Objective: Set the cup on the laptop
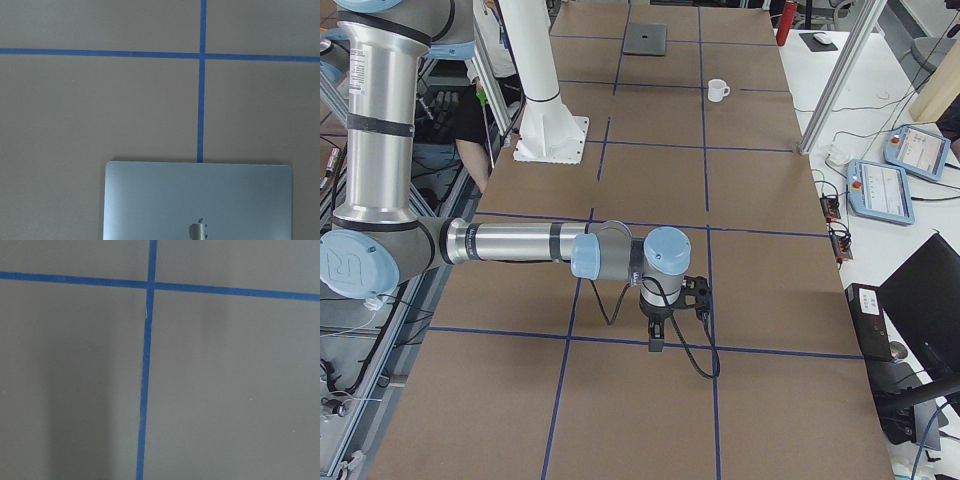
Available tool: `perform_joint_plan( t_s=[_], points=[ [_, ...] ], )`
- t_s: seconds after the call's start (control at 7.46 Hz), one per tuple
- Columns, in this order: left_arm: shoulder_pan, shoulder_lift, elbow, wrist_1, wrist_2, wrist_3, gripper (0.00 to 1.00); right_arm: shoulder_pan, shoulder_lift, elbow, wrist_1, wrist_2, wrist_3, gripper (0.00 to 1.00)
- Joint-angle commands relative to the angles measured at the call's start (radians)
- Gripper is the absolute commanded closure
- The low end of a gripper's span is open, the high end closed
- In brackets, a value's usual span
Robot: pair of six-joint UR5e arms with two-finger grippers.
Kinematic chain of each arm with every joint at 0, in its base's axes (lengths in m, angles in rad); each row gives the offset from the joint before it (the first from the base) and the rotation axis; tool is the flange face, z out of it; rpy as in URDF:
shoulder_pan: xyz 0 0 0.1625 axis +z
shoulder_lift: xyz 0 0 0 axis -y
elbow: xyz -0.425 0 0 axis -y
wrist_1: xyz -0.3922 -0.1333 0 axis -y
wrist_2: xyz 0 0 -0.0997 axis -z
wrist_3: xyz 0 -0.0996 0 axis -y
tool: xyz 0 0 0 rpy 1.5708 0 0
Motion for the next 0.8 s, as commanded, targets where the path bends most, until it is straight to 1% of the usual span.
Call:
perform_joint_plan(
  t_s=[0.0, 0.27, 0.4, 0.54, 0.67],
  points=[
    [0.005, -0.008, -0.011, -0.001, -0.006, -0.011, 0.0, 0.0, 0.0, 0.0, -0.001, 0.0, 0.0, 0.0],
    [0.006, -0.01, -0.031, 0.001, -0.005, -0.014, 0.0, 0.0, 0.0, 0.0, 0.001, 0.0, 0.0, 0.0],
    [0.009, -0.005, -0.02, -0.016, -0.006, 0.0, 0.0, 0.0, 0.0, 0.0, 0.001, 0.0, 0.0, 0.0],
    [0.03, -0.01, -0.002, -0.104, -0.027, 0.0, 0.0, 0.0, 0.0, 0.0, 0.001, 0.0, 0.0, 0.0],
    [0.078, -0.01, 0.007, -0.23, -0.151, -0.041, 0.0, 0.0, 0.0, 0.0, -0.001, 0.0, 0.0, 0.0]
  ],
)
